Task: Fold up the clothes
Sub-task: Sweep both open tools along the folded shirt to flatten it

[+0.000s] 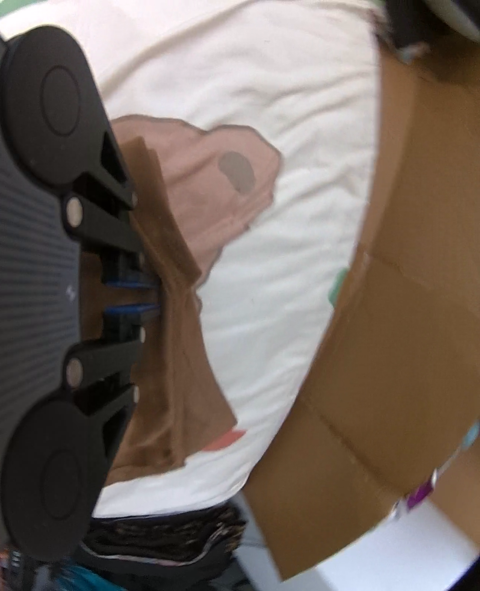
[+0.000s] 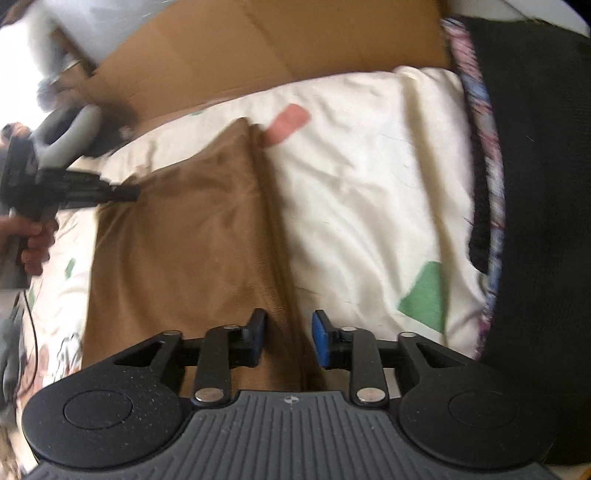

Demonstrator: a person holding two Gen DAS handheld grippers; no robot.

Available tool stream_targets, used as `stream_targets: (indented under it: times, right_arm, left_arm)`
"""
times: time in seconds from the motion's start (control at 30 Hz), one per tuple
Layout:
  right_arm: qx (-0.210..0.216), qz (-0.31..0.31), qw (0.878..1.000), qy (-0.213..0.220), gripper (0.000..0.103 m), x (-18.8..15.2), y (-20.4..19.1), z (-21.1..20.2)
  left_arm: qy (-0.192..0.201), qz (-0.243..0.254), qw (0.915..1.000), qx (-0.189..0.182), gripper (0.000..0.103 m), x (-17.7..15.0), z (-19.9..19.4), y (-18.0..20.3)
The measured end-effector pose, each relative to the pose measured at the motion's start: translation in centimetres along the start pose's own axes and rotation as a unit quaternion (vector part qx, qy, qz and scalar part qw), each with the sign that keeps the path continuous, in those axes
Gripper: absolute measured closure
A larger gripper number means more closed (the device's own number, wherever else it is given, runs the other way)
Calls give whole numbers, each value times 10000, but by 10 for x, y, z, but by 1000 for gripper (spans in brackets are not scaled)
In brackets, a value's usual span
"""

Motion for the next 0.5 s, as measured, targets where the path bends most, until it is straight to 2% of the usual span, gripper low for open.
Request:
stream_targets:
  times: [0.07, 0.13, 0.2, 0.27, 0.37, 0.43, 0.5]
  right_arm:
    - [-9, 268, 9996, -51, 67, 0, 4, 1]
    - [-41, 212, 9997, -90, 67, 3, 0, -1]
    - [-11, 65, 10000, -33, 67, 9, -7, -7]
    - [37, -81, 10000, 42, 67, 18, -14, -13]
    - [83, -303, 9994, 130, 67, 34, -24, -12]
    - [99, -403, 9990, 175, 66, 45, -31, -8]
    - [115, -503, 9984, 220, 65, 56, -37, -3]
  left_arm:
    - [-8, -241, 9997, -26, 98, 1, 7, -8]
    - [33, -312, 9995, -94, 98, 3, 0, -7]
    - [158, -282, 9991, -257, 91, 5, -15, -3]
    - [329, -377, 9981, -348, 77, 5, -34, -4]
    - [629, -628, 9954, -352, 76, 2, -64, -17]
    - [765, -848, 9933, -172, 73, -3, -79, -32]
    - [879, -979, 9913, 39, 63, -9, -91, -47]
Point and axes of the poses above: each gripper's, at about its wrist camera, not at the fingertips, and z roughly the way its jaws point, y to its right, x to its top, the point moved 7 cm from there along z, roughly the way its jaws point
